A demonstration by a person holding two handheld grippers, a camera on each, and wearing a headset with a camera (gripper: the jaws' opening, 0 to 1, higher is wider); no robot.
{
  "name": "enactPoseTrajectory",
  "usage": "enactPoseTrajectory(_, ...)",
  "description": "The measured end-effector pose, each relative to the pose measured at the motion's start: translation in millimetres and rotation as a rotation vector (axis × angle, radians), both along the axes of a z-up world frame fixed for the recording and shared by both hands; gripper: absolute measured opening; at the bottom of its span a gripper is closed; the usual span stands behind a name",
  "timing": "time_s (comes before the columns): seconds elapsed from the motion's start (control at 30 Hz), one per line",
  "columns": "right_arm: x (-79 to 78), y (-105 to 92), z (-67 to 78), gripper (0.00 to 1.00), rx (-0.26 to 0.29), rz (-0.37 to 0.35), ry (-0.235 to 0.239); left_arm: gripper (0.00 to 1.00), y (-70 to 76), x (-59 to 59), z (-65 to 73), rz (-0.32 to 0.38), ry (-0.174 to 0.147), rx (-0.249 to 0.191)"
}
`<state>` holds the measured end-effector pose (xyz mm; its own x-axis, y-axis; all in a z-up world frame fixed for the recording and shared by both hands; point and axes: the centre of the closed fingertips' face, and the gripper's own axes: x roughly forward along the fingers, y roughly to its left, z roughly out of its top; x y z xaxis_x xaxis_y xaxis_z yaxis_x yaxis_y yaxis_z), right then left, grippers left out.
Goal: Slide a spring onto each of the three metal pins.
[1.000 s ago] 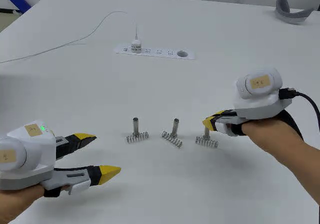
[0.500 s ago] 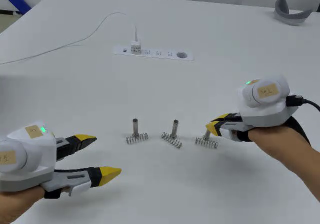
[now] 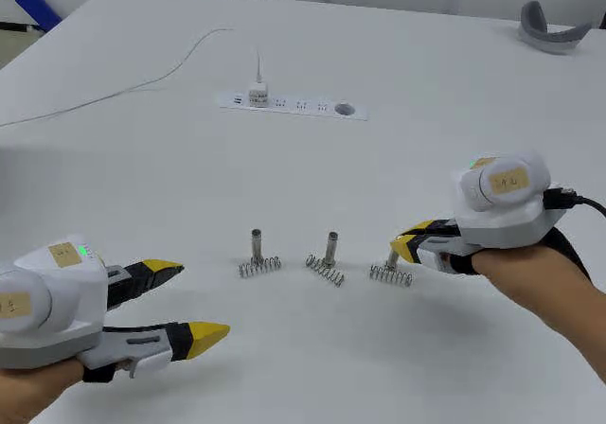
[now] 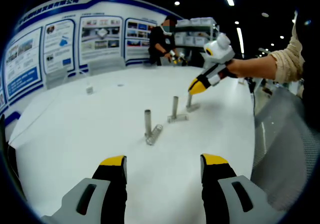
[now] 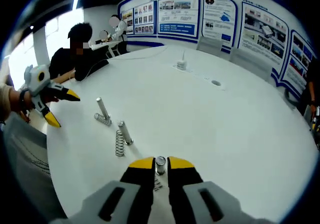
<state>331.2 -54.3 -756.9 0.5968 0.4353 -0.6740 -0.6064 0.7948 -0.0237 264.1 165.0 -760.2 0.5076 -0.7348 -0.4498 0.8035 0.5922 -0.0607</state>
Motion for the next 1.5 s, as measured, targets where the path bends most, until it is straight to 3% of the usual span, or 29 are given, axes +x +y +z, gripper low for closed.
enactPoseTrajectory(0.53,-7.7,-13.4,1.6,0.16,0.023,0.007,-0.016,0.60,-1.2,-0.2,0.2,-0.006,-0.003,0.005)
enactPoseTrajectory(0.8,-15.4,-17.9,-12.8,0.16,-0.002,0.051,0.018,0.60,-2.2,0.4,1.4,-0.010,-0.007,0.007)
enactPoseTrajectory(1.5,-27.8,-5.2,-41.8,0.14,-0.049,0.184,0.109,0.59,-6.2,-3.3,-3.4,-0.023,0.006,0.012)
